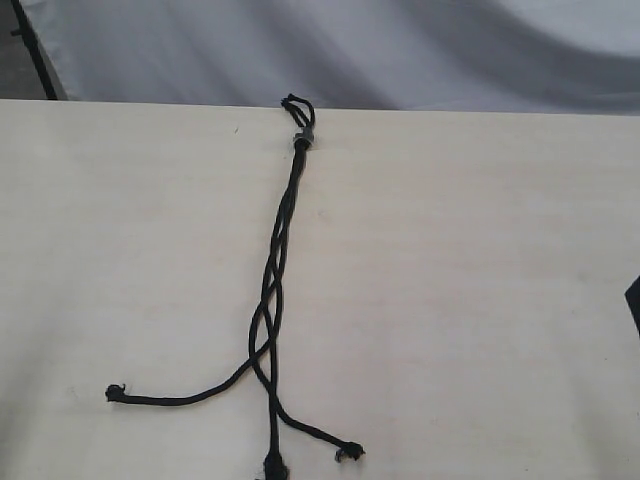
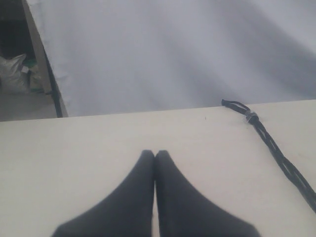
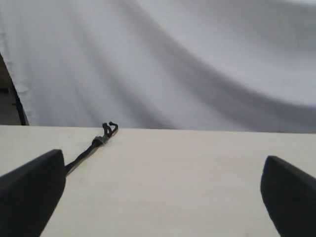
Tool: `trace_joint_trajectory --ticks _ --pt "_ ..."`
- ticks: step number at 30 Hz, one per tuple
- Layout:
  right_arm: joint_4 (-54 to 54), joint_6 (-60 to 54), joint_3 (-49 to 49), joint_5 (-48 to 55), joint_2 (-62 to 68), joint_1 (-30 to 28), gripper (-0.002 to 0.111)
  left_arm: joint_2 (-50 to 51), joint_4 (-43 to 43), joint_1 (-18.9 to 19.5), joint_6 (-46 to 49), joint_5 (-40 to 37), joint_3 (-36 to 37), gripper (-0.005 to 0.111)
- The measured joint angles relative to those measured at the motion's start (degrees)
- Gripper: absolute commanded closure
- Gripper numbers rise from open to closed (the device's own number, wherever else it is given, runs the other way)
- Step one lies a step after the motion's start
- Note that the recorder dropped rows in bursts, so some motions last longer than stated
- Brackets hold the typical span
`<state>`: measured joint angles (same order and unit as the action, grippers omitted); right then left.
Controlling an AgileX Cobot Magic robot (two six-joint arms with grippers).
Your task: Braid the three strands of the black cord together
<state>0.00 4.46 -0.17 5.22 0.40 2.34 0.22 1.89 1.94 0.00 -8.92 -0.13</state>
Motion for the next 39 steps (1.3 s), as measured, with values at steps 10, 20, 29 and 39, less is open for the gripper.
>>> trace_joint_trajectory --ticks 10,20,29,39 --pt "0.00 0.59 0.00 6.47 0.00 0.00 0.004 0.00 0.00 0.00 0.00 0.00 0.00 0.107" --pt "0.00 1.31 0.00 7.11 0.00 0.00 0.004 0.00 -0.42 0.00 0.00 0.00 0.00 0.107" --pt "0.00 1.52 0.00 7.33 0.00 0.00 0.004 0.00 -0.42 0.00 0.00 0.00 0.00 0.107" --pt "-2.19 1.91 0.00 8.41 0.00 0.00 0.018 0.00 -0.71 0.00 0.00 0.00 0.00 0.107"
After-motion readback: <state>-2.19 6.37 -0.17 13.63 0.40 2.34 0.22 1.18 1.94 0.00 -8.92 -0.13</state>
